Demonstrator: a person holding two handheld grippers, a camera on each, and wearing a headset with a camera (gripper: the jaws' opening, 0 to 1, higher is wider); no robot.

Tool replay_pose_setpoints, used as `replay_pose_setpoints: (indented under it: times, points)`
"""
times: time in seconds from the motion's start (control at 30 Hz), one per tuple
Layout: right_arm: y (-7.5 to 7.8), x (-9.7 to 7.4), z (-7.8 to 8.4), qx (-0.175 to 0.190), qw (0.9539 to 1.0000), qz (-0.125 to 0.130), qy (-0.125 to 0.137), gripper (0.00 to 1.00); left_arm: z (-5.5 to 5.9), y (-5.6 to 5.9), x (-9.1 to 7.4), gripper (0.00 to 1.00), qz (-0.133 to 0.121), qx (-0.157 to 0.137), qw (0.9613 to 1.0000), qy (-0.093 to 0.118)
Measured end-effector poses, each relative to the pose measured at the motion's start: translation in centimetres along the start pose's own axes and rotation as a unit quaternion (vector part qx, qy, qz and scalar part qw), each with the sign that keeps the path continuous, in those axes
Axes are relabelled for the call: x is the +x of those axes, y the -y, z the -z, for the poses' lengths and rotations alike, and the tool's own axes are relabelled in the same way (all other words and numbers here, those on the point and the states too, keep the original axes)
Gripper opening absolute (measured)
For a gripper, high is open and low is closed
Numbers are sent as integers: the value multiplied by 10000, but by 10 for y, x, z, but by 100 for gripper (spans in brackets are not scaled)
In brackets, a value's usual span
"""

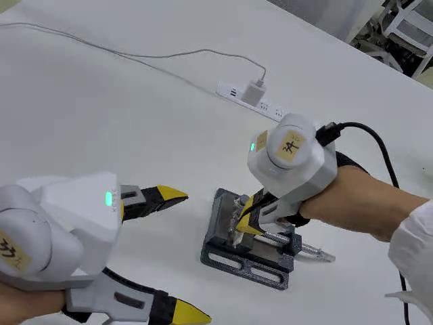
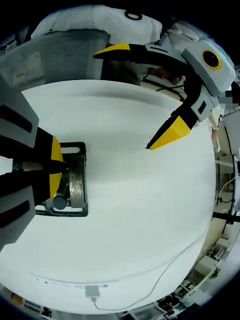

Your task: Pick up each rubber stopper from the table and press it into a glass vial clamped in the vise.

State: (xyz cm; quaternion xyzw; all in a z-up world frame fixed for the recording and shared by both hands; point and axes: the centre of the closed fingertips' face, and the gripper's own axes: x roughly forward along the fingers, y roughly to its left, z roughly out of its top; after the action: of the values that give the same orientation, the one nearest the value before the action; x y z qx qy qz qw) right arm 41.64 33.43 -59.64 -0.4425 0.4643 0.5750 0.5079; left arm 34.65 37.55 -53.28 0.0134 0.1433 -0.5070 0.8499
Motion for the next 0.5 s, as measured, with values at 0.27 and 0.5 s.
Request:
replay_pose_setpoints:
  times: [0.27,0.5]
  points:
    - [1,0,1,78,10000,-46,-30,1,-3,0,1,86,10,51,10000,-4]
    - [-3,-1,1,-131,9998,141,59,2,-1,2,-3,86,19,79,9999,-109]
